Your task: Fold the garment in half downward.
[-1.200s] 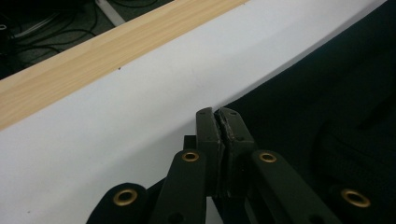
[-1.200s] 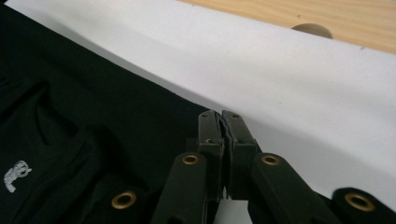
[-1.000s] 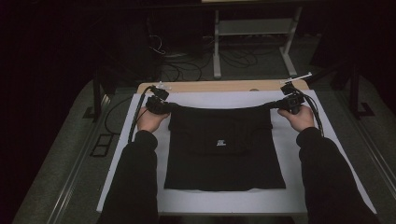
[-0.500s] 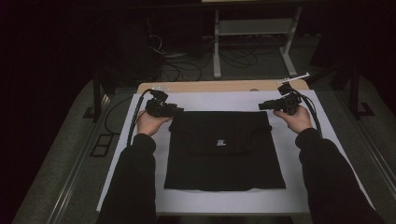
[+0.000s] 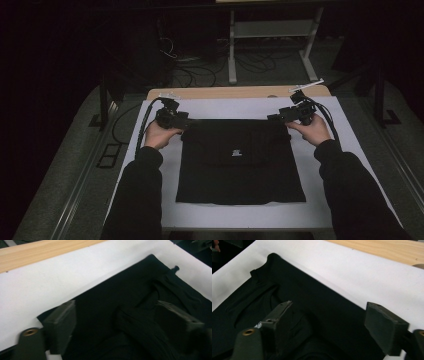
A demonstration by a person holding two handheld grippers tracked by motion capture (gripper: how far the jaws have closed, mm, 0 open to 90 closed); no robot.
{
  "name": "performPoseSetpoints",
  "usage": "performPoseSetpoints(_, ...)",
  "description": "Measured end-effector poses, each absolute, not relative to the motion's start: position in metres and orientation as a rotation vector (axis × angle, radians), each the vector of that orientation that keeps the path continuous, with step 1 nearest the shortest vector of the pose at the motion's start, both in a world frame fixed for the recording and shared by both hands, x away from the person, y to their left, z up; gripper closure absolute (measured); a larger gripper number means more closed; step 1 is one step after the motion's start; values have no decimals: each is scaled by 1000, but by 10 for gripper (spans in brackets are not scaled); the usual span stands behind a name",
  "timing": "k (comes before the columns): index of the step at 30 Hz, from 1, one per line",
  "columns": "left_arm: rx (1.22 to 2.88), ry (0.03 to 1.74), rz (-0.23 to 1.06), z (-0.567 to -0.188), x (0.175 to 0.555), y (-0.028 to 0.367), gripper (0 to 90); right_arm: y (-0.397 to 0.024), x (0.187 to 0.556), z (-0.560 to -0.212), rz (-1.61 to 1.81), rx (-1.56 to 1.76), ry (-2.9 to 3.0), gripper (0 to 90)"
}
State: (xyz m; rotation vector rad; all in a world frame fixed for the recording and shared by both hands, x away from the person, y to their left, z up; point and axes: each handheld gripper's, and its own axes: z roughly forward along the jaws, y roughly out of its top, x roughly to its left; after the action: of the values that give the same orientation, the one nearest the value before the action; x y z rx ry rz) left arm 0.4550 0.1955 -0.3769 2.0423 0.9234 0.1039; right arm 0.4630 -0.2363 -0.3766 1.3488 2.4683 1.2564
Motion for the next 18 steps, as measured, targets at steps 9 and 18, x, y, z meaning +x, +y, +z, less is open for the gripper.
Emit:
performPoseSetpoints(9, 2085, 893, 99, -381, 453, 186, 0, -232, 456, -371, 1223, 1321, 2480, 0)
performPoseSetpoints(18, 2084, 843, 79, -382, 447, 180, 0, -224, 454, -373, 1218, 1278, 2519, 0)
